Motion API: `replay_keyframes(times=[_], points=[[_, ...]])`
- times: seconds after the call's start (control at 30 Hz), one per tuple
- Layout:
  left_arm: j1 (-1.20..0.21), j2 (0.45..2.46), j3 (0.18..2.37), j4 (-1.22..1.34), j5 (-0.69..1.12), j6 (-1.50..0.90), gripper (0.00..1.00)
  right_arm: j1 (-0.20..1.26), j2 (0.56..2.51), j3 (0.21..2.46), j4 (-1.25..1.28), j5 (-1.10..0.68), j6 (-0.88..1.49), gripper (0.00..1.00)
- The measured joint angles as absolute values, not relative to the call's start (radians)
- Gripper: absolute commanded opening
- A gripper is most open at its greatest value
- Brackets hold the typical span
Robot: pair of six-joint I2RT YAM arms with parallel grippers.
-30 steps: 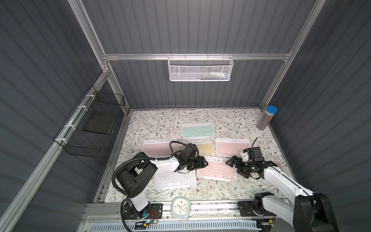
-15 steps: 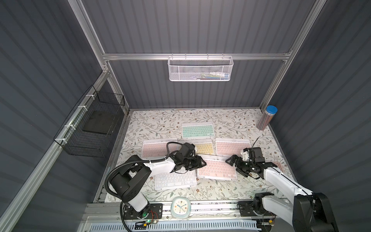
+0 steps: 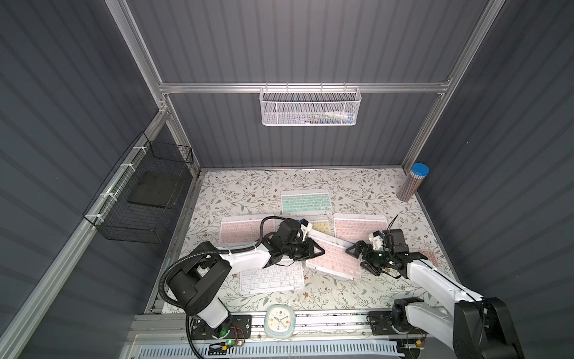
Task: Stack the numeric keypads
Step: Pick up the numeric keypad from the center of the board.
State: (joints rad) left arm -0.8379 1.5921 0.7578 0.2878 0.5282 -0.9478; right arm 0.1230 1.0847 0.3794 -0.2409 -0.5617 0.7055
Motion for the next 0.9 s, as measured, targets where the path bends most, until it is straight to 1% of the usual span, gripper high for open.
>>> replay_keyframes(times=[0.07, 0.13, 0.17, 0.23, 0.27, 0.3, 0.33, 0.37, 0.47, 0.67, 0.83, 0.9], points=[[-0.838, 1.584, 0.758, 0.287, 0.530, -0.947, 0.19, 0.123, 1.078, 0.379, -0.244, -0.563, 0.707, 0.99], [-0.838, 1.574, 0.758, 0.281, 0.529, -0.946, 0.21, 0.123, 1.070, 0.379, -0.247, -0.569, 0.708, 0.99], [-0.837, 1.566, 0.758, 0.274, 0.529, -0.942, 0.23, 0.123, 1.067, 0.379, -0.247, -0.574, 0.708, 0.99], [-0.836, 1.549, 0.758, 0.254, 0.525, -0.930, 0.38, 0.123, 1.064, 0.379, -0.247, -0.592, 0.713, 0.99], [-0.836, 1.541, 0.758, 0.243, 0.522, -0.923, 0.51, 0.124, 1.062, 0.379, -0.245, -0.607, 0.715, 0.99], [-0.834, 1.533, 0.758, 0.226, 0.519, -0.909, 0.61, 0.126, 1.059, 0.379, -0.244, -0.617, 0.715, 0.99], [-0.832, 1.526, 0.759, 0.211, 0.517, -0.903, 0.64, 0.126, 1.058, 0.379, -0.242, -0.627, 0.717, 0.99], [-0.829, 1.519, 0.760, 0.192, 0.513, -0.896, 0.63, 0.126, 1.057, 0.379, -0.239, -0.632, 0.718, 0.99], [-0.823, 1.505, 0.760, 0.152, 0.507, -0.877, 0.58, 0.126, 1.057, 0.379, -0.237, -0.645, 0.719, 0.99], [-0.808, 1.496, 0.760, 0.130, 0.506, -0.860, 0.34, 0.126, 1.057, 0.379, -0.236, -0.652, 0.719, 0.99], [-0.801, 1.496, 0.760, 0.131, 0.508, -0.857, 0.25, 0.126, 1.057, 0.379, -0.236, -0.652, 0.719, 0.99], [-0.801, 1.496, 0.760, 0.133, 0.510, -0.857, 0.17, 0.126, 1.054, 0.379, -0.236, -0.652, 0.719, 0.99]])
